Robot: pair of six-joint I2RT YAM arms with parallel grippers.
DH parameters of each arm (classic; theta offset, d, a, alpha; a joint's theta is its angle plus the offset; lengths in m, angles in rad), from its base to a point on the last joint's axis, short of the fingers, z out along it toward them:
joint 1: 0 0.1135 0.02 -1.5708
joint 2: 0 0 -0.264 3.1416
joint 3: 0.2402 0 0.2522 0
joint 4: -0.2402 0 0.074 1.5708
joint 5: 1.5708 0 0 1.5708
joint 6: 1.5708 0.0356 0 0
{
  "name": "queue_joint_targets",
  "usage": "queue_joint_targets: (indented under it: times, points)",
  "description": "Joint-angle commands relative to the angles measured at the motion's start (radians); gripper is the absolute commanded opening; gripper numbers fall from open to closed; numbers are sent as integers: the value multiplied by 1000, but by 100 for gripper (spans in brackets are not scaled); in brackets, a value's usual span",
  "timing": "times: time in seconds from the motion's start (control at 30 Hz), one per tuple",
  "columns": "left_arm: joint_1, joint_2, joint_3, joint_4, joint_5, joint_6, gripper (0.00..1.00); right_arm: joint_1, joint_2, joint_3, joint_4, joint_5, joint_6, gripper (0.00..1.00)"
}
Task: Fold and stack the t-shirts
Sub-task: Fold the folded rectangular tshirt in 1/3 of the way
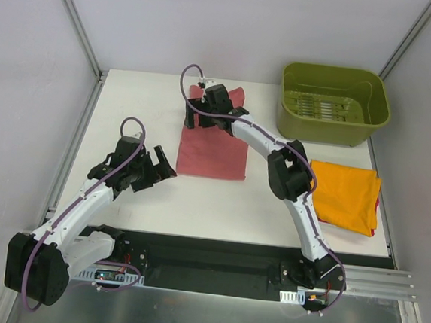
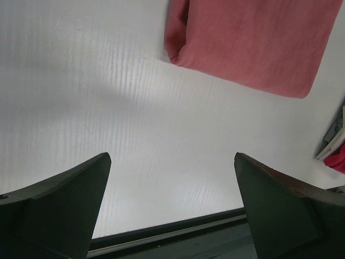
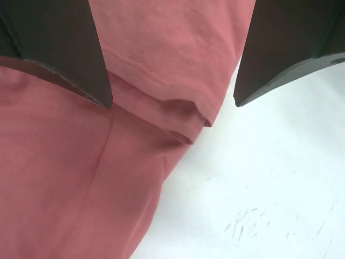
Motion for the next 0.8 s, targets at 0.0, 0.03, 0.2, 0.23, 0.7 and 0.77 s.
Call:
queue_joint_targets:
  times: [0.0,0.03,0.2,0.23,0.7,0.77]
  points:
    - [6,-21,5,-27,-21,-2,99,-15,-29,70,33,-34,-48,100]
    - [6,-22,3,-27,-23,-3,100,-14,-54,44,36,-32,-66,100]
    - [6,2,14,-26,-21,-20,99,-12,-334,-288,41,-26,-225,99]
    - [6,23,24,-24,-20,-22,99,-11,-383,-349,39,-32,-274,99]
    - [9,370,170,160,42,-89,83,-46,-895,-1051,-70,32,-231,100]
    - [9,454,209,167,71,-77,79,-60,-904,-1098,-41,4,-173,98]
